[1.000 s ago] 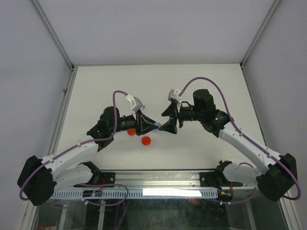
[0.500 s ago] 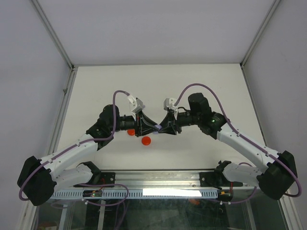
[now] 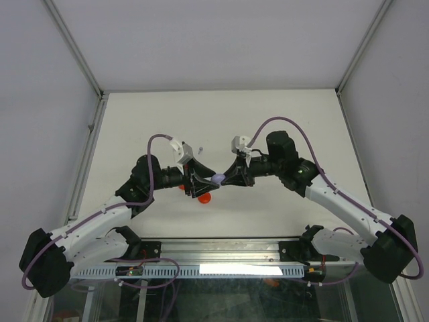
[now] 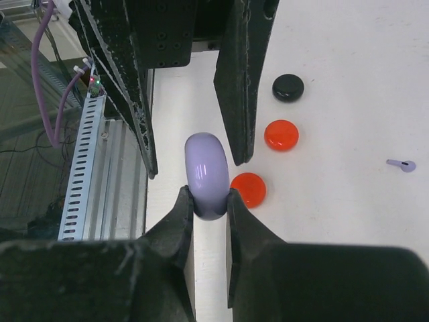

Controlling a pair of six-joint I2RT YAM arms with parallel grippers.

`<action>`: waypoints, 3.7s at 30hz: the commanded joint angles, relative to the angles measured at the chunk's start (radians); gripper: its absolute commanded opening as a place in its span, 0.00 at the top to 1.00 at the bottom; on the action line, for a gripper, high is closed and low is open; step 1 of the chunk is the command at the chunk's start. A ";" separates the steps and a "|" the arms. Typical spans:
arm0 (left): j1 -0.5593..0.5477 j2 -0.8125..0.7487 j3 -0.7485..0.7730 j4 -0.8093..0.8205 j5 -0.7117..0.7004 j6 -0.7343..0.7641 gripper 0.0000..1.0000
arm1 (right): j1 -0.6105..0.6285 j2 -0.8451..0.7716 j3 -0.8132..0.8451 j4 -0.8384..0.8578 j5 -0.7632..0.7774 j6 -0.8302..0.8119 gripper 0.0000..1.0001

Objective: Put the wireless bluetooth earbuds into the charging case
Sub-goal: Open the charging case, then move the earbud to the center of the board.

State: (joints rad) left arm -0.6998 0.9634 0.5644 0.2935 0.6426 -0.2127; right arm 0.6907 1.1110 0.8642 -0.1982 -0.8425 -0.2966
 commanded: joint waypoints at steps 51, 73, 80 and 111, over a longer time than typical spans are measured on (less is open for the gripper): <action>-0.006 -0.014 -0.200 0.492 0.125 -0.027 1.00 | 0.000 -0.083 -0.050 0.269 0.222 0.256 0.54; -0.005 0.008 -0.273 0.464 -0.218 -0.153 1.00 | -0.016 -0.070 0.049 0.029 0.582 0.354 0.39; -0.001 0.043 -0.327 0.426 -0.488 -0.260 1.00 | -0.077 -0.038 0.054 -0.186 0.842 0.457 0.35; 0.283 -0.159 -0.341 0.069 -0.581 -0.471 1.00 | 0.099 0.847 0.419 0.317 1.038 0.653 0.39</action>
State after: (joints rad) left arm -0.4240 0.8433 0.1970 0.3843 0.0681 -0.6731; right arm 0.7712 1.9026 1.1816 0.0170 0.1215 0.3229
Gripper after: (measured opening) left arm 0.227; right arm 0.608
